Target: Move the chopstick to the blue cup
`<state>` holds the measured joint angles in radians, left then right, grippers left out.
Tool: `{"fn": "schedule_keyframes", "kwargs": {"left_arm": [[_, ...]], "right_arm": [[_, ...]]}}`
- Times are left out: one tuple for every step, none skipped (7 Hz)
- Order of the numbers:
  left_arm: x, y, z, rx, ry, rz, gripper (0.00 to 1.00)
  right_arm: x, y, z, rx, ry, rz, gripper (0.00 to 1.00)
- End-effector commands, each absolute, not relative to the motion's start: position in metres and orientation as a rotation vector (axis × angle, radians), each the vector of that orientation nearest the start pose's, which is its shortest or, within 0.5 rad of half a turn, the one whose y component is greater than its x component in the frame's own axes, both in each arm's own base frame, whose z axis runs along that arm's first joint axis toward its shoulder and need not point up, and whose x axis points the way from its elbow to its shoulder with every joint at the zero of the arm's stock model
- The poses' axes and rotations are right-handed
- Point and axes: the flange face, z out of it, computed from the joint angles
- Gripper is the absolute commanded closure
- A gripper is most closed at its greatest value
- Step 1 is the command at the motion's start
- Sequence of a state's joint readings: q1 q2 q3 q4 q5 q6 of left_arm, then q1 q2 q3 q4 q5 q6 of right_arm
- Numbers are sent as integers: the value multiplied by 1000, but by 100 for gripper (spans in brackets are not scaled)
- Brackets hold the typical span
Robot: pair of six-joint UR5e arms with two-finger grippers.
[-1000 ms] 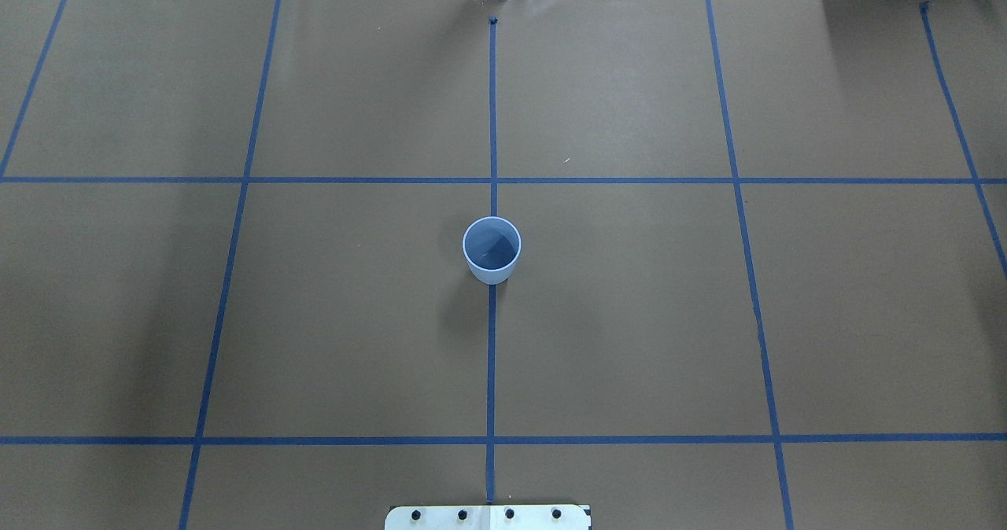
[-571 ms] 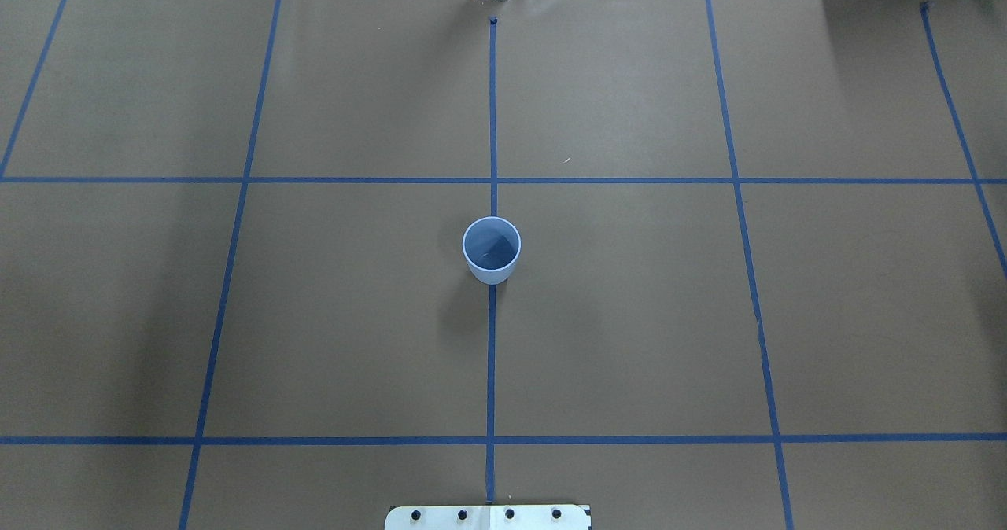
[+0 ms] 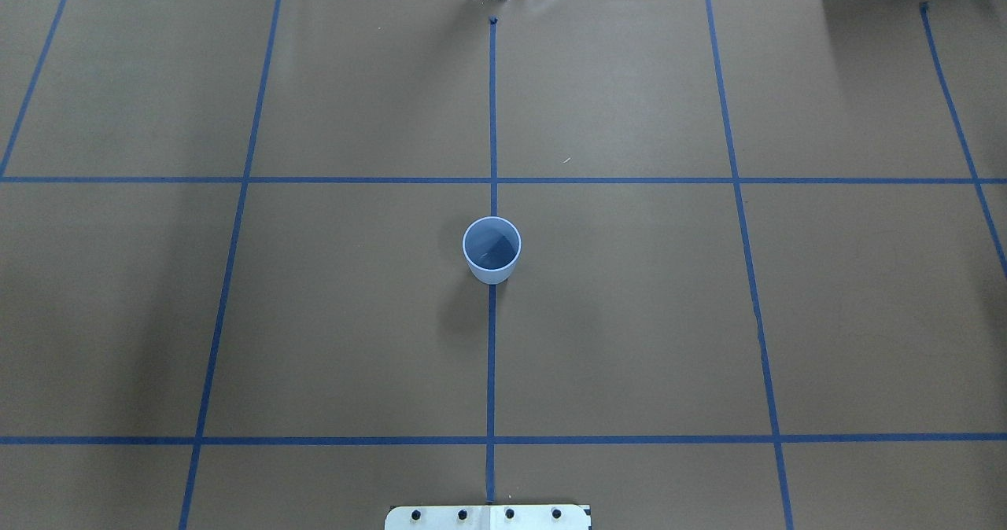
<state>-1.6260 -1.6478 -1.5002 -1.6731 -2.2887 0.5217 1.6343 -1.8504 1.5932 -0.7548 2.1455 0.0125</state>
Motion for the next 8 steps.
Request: {"fn": "schedule_keyframes", "kwargs": {"left_arm": [[-97,-527,648,308,665,486,2],[-97,-527,648,308,665,486,2],[-97,-527,648,306,665,486,2],[-97,-527,648,306,665,486,2],[-97,-527,649,305,665,485,2],[-97,-526,651,301,666,485,2],[-97,-525,652,291,670,484,2],[-97,-520,660,273,673,476,2]], "right_arm": [[140,-377,680,588,-569,-57,100],[155,-380,657,596,-584,-35,100],[174,-390,616,608,-591,-3,100],[185,-390,582,610,-602,22,100],[202,-397,556,627,-617,48,100],[213,-408,539,627,-669,60,100],[212,-423,519,613,-729,50,100],[189,-439,493,586,-755,14,100]]}}
